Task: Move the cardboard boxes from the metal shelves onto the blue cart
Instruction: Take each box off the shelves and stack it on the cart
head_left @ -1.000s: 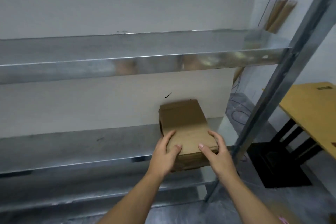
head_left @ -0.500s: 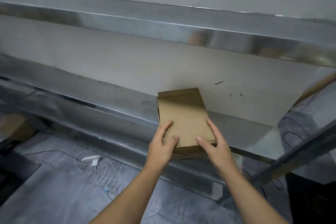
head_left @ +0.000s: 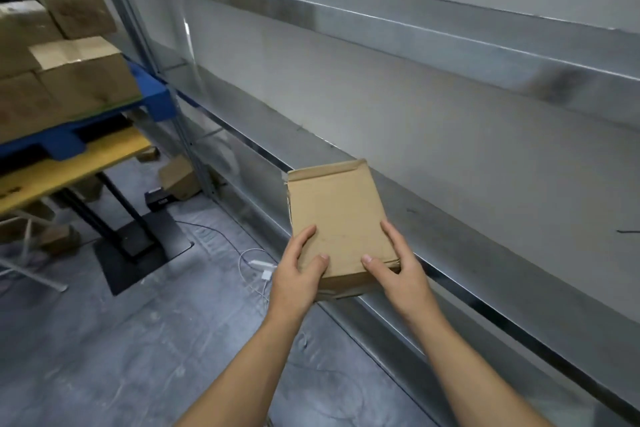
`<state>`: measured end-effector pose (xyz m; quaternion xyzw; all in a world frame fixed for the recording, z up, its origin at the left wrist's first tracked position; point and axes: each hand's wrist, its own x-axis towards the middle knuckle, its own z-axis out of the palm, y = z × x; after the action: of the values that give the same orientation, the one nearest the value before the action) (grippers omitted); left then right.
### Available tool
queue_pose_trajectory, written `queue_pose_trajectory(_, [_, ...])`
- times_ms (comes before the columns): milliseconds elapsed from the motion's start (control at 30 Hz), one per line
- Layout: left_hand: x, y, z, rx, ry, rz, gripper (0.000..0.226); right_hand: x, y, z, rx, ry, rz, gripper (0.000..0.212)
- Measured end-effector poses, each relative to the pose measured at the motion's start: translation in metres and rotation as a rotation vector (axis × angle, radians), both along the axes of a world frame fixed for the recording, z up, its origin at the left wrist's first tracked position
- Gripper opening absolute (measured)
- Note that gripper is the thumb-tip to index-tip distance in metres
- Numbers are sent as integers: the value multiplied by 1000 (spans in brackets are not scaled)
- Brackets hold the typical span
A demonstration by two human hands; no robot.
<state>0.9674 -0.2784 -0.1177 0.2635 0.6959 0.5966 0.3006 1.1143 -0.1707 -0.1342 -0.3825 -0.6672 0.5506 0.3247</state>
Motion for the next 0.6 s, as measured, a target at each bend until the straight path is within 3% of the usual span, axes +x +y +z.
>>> queue_pose_trajectory(600, [-320,-74,68,84,201,308,47,-364,-29,54,141,149,319,64])
